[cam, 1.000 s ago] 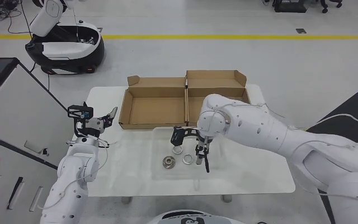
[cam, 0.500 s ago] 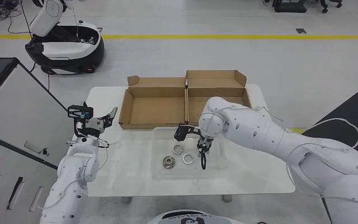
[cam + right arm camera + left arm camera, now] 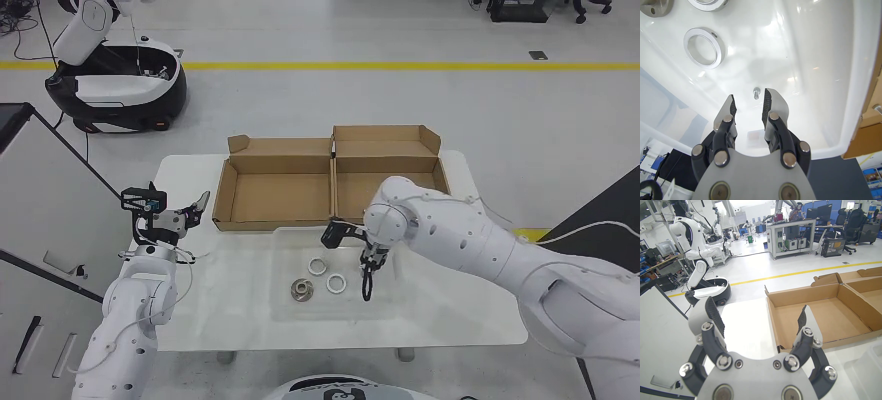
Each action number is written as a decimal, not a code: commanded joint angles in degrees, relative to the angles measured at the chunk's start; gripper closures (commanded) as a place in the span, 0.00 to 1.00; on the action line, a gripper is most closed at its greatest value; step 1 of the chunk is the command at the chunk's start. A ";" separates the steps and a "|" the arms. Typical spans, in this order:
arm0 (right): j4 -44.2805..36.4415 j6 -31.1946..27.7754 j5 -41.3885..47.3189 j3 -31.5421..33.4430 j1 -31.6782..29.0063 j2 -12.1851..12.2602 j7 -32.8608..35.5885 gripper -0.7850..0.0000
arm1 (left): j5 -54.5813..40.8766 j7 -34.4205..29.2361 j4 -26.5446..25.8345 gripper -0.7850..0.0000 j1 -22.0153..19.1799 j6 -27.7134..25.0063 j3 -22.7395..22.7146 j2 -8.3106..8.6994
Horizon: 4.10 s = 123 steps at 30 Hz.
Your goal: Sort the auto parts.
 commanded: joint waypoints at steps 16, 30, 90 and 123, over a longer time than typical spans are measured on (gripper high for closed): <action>-0.81 0.53 -2.05 2.13 -2.76 0.81 0.45 0.60 | 0.00 0.00 0.00 0.00 0.00 0.00 0.00 0.00; -2.06 1.07 -4.09 3.75 -4.63 1.24 0.70 0.65 | 0.00 0.00 0.00 0.00 0.00 0.00 0.00 0.00; 2.75 0.21 -7.06 6.78 -6.37 -2.26 2.61 1.00 | 0.00 0.00 0.00 0.00 0.00 0.00 0.00 0.00; -21.49 -9.39 24.85 31.05 -12.34 6.53 -2.41 1.00 | 0.00 0.00 0.00 0.00 0.00 0.00 0.00 0.00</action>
